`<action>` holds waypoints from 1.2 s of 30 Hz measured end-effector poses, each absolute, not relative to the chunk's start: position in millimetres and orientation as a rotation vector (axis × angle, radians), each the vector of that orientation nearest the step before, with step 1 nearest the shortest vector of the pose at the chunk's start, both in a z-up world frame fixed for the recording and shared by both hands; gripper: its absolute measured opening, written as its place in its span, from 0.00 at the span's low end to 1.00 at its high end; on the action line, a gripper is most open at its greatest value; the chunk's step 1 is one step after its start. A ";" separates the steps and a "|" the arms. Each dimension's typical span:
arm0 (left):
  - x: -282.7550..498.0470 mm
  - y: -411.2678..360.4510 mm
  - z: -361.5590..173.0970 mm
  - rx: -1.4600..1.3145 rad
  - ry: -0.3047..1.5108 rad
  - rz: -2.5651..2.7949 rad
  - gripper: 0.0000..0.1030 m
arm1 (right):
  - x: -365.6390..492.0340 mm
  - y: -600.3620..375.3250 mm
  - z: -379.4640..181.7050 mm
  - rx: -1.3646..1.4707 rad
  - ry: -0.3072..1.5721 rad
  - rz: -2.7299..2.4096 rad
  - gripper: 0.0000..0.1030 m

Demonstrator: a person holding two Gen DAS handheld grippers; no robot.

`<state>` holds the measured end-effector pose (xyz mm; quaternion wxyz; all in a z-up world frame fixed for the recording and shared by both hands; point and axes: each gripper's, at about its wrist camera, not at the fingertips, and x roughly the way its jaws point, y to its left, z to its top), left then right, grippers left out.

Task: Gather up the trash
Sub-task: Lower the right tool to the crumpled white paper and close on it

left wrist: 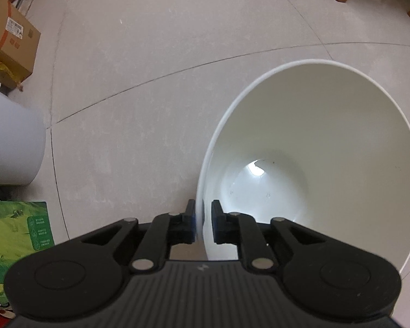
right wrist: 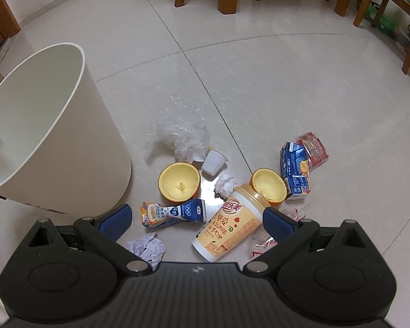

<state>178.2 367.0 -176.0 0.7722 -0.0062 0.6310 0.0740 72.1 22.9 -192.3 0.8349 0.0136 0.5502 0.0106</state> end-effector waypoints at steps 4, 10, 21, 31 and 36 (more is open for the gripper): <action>174.2 373.0 -180.4 -0.053 1.368 0.167 0.05 | 71.9 25.1 -191.7 0.012 1.158 0.024 1.00; 172.1 371.9 -180.7 -0.062 1.353 0.180 0.05 | 64.0 23.6 -204.7 -0.048 1.112 0.040 1.00; 167.9 368.0 -178.4 -0.044 1.333 0.188 0.06 | 59.0 75.2 -283.5 -0.008 1.197 0.237 0.93; 165.8 365.4 -176.6 -0.031 1.319 0.176 0.06 | 63.9 117.8 -378.8 -0.075 1.321 0.217 0.86; 165.3 363.6 -175.7 -0.020 1.327 0.169 0.06 | 67.2 124.7 -397.9 -0.103 1.338 0.200 0.84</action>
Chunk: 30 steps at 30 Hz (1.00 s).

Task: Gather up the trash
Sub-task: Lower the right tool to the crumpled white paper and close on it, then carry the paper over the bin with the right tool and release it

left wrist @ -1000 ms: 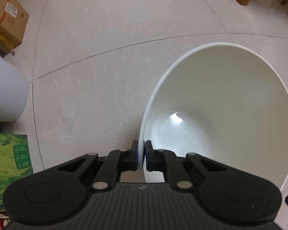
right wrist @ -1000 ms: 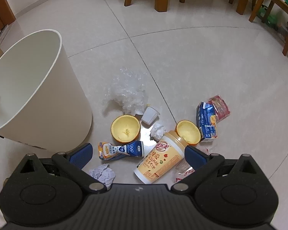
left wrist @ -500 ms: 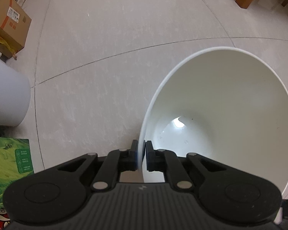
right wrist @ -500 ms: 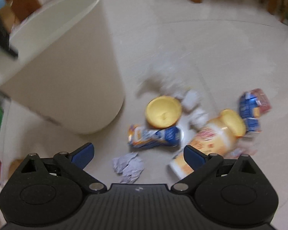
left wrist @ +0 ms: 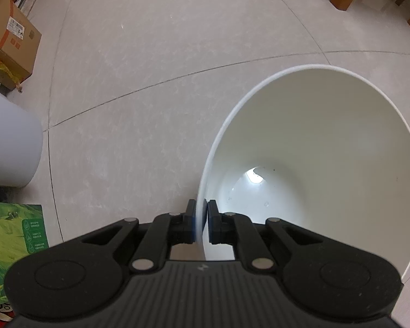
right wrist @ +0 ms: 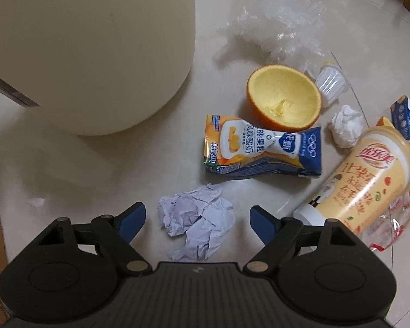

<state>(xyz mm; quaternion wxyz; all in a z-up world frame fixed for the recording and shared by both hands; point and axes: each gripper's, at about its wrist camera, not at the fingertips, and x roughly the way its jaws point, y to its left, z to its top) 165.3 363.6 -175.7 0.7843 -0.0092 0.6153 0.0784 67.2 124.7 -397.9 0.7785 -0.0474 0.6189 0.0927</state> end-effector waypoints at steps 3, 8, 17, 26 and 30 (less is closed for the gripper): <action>166.5 363.7 -175.0 -0.015 1.333 0.166 0.06 | 69.0 128.4 -404.7 -0.122 1.348 0.199 0.80; 167.4 365.1 -174.8 -0.019 1.336 0.160 0.06 | 72.6 129.9 -413.1 -0.114 1.389 0.200 0.64; 167.9 366.4 -176.7 -0.017 1.338 0.157 0.06 | 77.8 124.1 -401.7 -0.134 1.395 0.172 0.60; 168.4 366.0 -175.7 -0.021 1.344 0.156 0.06 | 84.2 104.3 -340.7 -0.124 1.409 0.106 0.61; 166.4 364.5 -177.9 -0.010 1.341 0.152 0.06 | 90.7 97.8 -298.7 -0.168 1.385 0.094 0.61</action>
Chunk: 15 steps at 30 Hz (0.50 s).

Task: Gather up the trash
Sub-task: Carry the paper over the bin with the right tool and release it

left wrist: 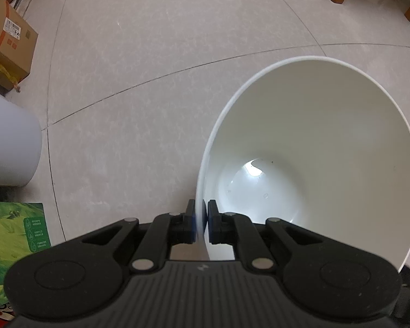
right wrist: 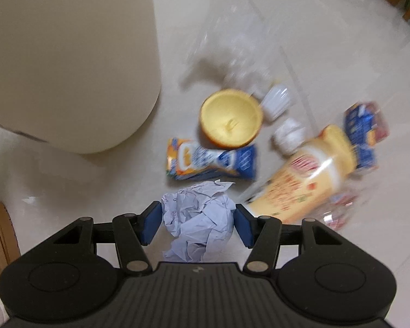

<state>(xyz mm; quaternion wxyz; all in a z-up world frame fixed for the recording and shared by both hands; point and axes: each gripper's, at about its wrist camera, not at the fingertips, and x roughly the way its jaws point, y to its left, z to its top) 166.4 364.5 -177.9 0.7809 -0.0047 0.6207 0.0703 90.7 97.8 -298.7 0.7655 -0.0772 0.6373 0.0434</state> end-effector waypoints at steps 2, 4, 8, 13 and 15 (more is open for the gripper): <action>165.4 365.7 -179.0 -0.022 1.345 0.151 0.06 | 93.1 96.6 -274.4 -0.179 1.367 0.104 0.60; 165.5 367.3 -179.5 -0.029 1.347 0.151 0.06 | 97.5 98.3 -248.7 -0.201 1.336 0.118 0.60; 168.3 371.0 -178.2 -0.043 1.354 0.151 0.06 | 108.0 106.8 -196.0 -0.232 1.272 0.159 0.61; 168.2 376.5 -178.0 -0.068 1.360 0.146 0.06 | 117.3 127.9 -131.2 -0.283 1.165 0.230 0.61; 168.1 376.5 -178.1 -0.068 1.361 0.146 0.06 | 121.7 139.1 -110.3 -0.285 1.119 0.271 0.61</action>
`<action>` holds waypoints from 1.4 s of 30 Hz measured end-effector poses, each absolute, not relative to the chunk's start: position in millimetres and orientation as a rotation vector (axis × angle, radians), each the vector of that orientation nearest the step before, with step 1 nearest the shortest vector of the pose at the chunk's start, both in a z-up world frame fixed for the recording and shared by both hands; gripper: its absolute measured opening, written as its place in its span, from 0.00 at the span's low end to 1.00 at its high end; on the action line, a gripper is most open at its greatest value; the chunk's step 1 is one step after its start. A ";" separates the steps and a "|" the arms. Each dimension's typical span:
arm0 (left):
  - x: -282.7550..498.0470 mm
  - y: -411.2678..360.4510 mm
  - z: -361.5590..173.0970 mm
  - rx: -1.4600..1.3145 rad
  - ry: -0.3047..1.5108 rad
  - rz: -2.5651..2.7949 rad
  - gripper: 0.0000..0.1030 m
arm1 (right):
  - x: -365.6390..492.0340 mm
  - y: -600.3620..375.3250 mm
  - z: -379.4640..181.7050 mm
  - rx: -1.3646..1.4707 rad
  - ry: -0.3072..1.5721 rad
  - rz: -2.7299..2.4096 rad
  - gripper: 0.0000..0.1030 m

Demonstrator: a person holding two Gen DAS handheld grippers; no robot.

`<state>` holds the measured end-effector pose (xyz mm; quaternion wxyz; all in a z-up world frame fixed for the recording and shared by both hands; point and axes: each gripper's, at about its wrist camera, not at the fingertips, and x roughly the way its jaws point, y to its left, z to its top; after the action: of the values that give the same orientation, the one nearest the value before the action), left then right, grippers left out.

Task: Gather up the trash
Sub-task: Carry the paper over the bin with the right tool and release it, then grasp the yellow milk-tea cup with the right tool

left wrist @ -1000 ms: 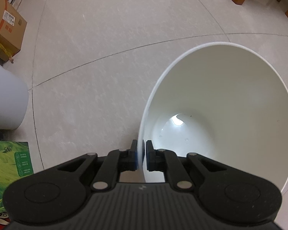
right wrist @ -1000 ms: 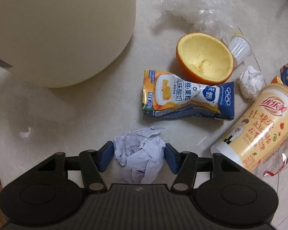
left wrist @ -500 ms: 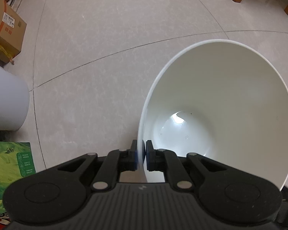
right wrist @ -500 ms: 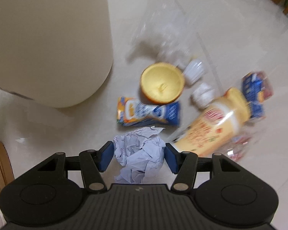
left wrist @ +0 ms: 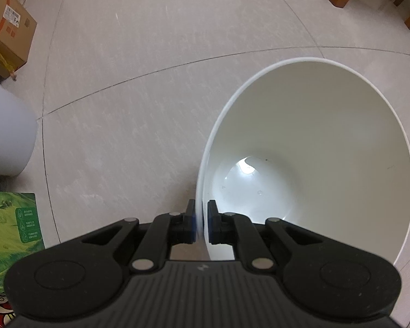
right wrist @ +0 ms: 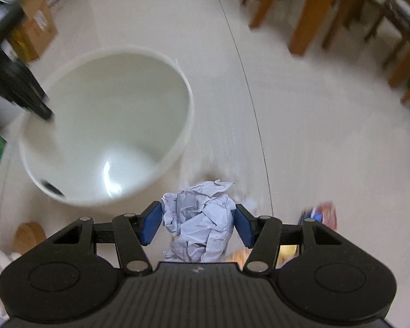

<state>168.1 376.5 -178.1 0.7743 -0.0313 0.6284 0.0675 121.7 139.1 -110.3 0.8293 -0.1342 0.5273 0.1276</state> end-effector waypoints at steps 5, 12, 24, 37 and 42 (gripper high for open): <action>167.1 375.9 -178.6 -0.063 1.361 0.147 0.06 | 135.2 170.5 -86.8 -0.290 1.066 0.360 0.61; 168.3 376.4 -177.2 -0.066 1.365 0.139 0.06 | 146.8 205.5 -96.4 -0.268 1.083 0.414 0.77; 167.8 375.1 -179.5 -0.066 1.364 0.136 0.06 | 142.3 178.3 -103.3 -0.214 1.042 0.317 0.87; 168.4 378.6 -179.4 -0.071 1.363 0.134 0.06 | 118.9 68.6 -153.8 -0.054 1.087 0.005 0.92; 167.3 381.3 -179.7 -0.080 1.363 0.130 0.06 | 108.4 33.9 -215.4 0.053 1.197 -0.135 0.92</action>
<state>167.3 381.3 -179.7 0.7740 -0.0371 0.6293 0.0602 108.4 33.9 -215.4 0.8237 0.0249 0.5629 -0.0635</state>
